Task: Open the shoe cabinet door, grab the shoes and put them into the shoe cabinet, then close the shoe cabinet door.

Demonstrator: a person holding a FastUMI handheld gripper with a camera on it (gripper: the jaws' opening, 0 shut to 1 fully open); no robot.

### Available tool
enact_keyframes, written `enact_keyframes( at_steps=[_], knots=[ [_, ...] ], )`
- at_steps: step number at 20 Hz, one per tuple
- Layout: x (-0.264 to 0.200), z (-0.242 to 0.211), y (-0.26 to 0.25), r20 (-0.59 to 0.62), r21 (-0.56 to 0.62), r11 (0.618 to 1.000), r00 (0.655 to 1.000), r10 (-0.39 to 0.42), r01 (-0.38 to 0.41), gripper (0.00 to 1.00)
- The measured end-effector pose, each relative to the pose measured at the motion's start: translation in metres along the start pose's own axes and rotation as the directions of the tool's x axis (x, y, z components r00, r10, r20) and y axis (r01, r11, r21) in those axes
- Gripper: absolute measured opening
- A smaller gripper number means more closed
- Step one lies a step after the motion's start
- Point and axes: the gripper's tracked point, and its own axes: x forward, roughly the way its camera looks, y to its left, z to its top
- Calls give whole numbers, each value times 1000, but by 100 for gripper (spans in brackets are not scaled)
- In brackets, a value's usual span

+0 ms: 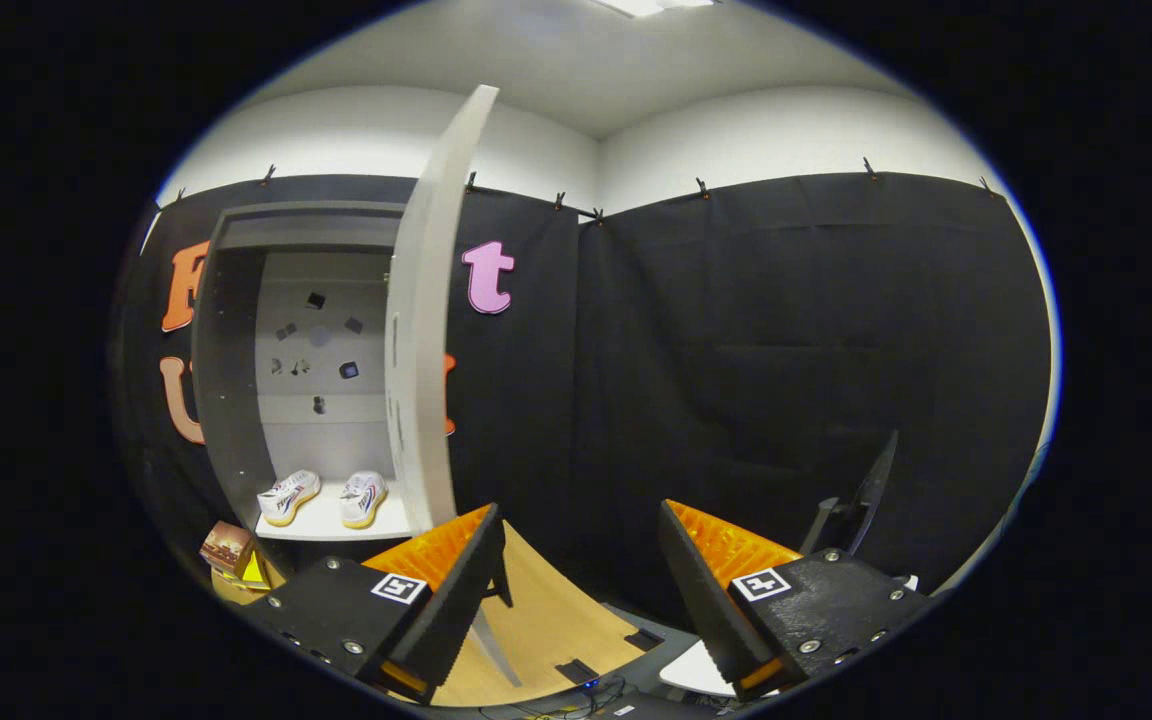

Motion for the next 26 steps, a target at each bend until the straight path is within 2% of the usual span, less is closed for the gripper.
enact_keyframes(
  at_steps=[5,9,14,21,26],
  knots=[
    [29,21,20,33,107,983,989,146,-149,95],
    [38,25,29,48,79,976,978,201,-204,92],
    [25,32,49,59,22,958,957,284,-286,89],
    [-11,30,131,71,32,866,866,495,-498,89],
    [-17,29,215,75,50,809,810,582,-586,89]
  ],
)
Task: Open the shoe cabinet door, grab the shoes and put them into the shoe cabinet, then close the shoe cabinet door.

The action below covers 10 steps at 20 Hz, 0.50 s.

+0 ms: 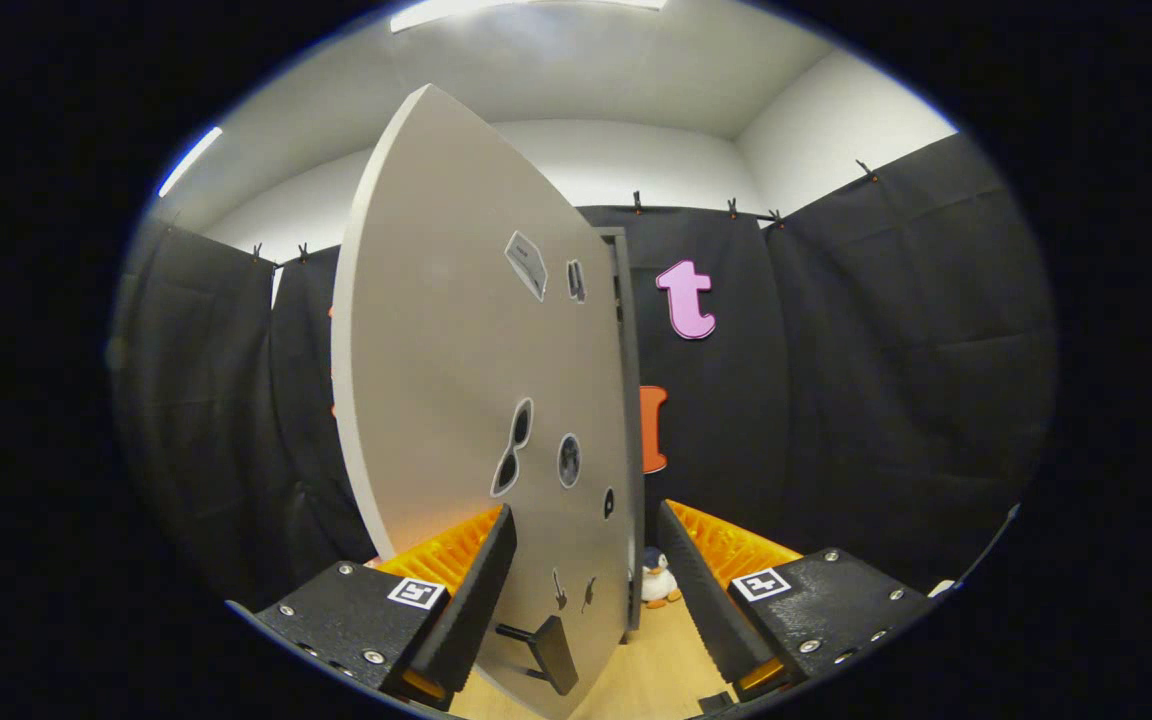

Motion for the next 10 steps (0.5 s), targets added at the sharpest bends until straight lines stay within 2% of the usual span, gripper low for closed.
enact_keyframes(
  at_steps=[7,10],
  knots=[
    [71,-33,97,-56,22,991,990,130,-129,90],
    [107,-44,126,-68,12,992,989,129,-129,91]
  ],
)
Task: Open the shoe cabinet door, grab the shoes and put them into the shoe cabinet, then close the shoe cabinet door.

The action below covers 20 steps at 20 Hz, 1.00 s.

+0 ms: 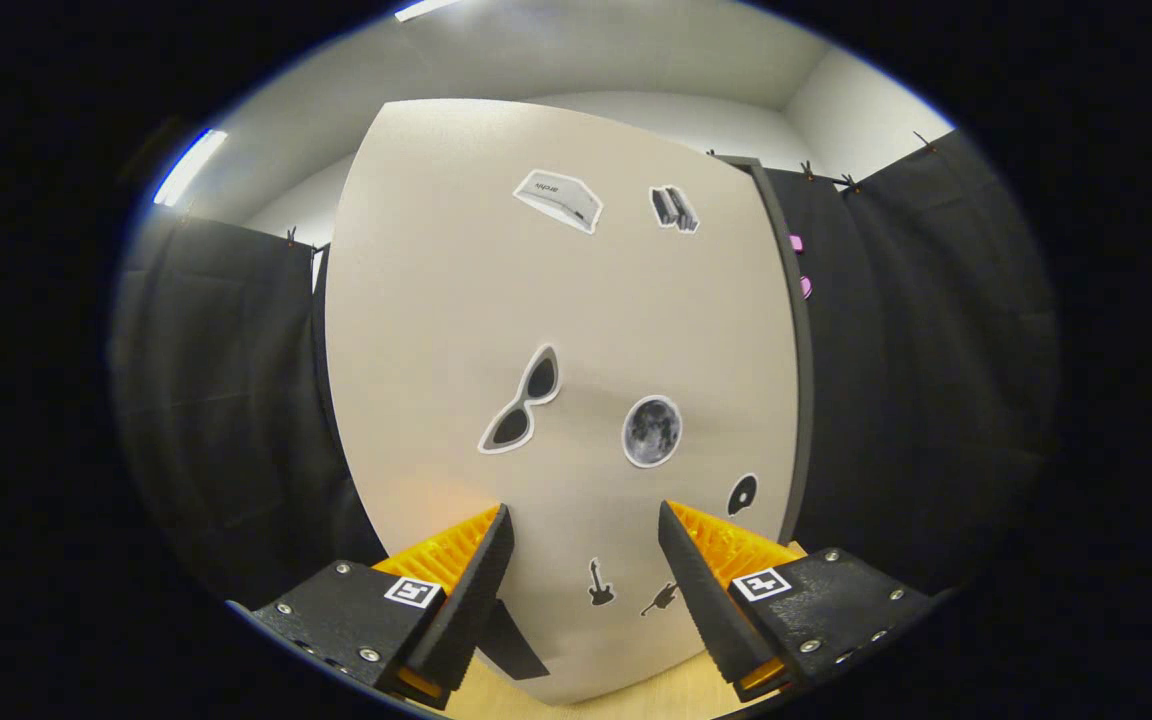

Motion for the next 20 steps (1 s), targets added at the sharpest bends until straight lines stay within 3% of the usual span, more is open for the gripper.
enact_keyframes(
  at_steps=[4,20],
  knots=[
    [25,6,8,34,-8,999,999,-33,33,91],
    [31,5,-2,29,-20,988,988,-151,151,91]
  ],
)
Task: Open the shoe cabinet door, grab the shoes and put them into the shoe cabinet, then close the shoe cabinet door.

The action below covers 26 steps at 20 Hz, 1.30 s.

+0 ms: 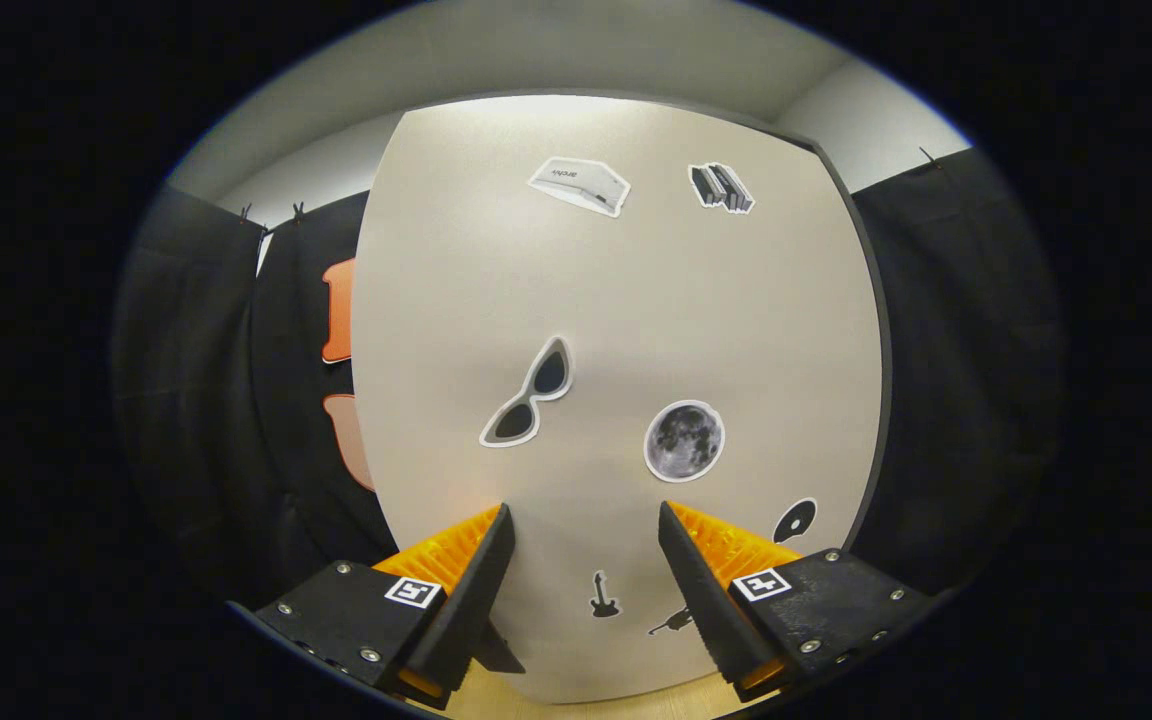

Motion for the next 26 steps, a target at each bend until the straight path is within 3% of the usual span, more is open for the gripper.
enact_keyframes(
  at_steps=[8,17,26],
  knots=[
    [-9,-3,6,-37,-9,1000,999,-1,1,91],
    [-107,41,-8,14,-118,993,1000,16,-14,92],
    [-176,55,-68,37,-92,995,999,-38,41,93]
  ],
)
